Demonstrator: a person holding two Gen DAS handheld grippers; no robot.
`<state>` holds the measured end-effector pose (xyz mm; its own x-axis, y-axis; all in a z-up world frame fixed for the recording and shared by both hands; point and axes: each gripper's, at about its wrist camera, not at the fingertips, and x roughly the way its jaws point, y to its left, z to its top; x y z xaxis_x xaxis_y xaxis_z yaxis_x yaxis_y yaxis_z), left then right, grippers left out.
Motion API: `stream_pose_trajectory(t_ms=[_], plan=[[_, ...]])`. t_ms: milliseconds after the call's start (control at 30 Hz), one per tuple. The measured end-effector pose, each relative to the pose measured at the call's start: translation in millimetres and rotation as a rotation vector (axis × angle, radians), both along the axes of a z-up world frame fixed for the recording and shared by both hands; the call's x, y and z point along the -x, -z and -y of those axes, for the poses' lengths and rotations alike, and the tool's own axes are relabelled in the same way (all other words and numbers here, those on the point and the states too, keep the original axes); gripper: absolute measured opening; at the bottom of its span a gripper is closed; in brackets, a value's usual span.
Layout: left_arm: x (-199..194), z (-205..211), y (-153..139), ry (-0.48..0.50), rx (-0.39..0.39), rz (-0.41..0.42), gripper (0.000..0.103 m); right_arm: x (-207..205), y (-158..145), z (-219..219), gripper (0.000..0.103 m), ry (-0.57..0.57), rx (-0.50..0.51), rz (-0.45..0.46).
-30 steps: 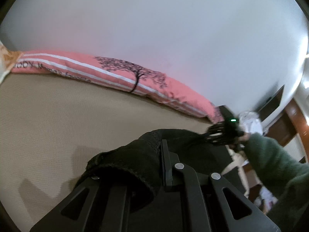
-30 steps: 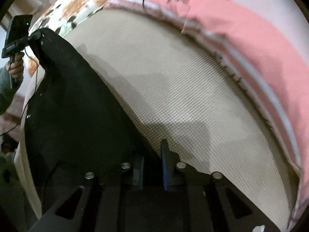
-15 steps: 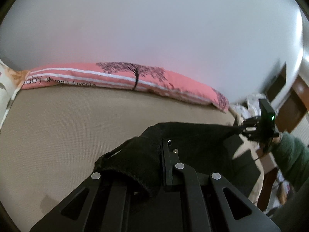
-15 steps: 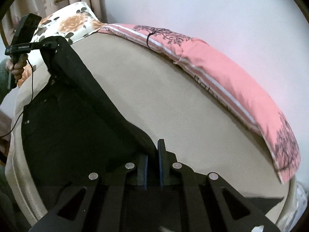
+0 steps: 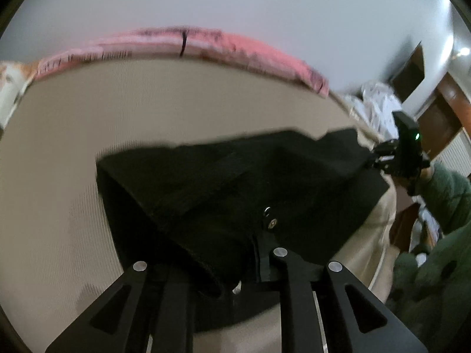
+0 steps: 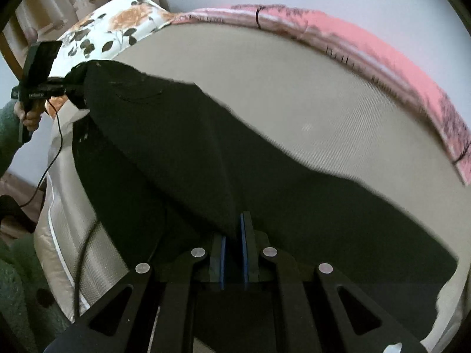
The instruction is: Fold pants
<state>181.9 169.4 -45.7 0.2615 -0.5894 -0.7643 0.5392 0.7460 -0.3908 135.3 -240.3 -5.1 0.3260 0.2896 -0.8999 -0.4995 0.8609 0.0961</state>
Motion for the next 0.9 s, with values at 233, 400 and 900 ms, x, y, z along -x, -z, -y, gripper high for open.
stream_pose_trajectory(t_ms=[233, 400, 900], plan=[[31.2, -2.8, 32.3, -0.015, -0.134, -0.055, 0.028, 13.6, 32.6, -12.3, 0.009, 0.004, 0.045, -0.036], [44.0, -4.7, 26.6, -0.039, -0.208, -0.026, 0.032, 15.3, 42.9, -19.1, 0.016, 0.037, 0.075, -0.039], [95.9, -40.6, -3.0, -0.346, -0.189, -0.002, 0.084, 62.2, -5.2, 18.2, 0.047, 0.228, -0.158, -0.009]])
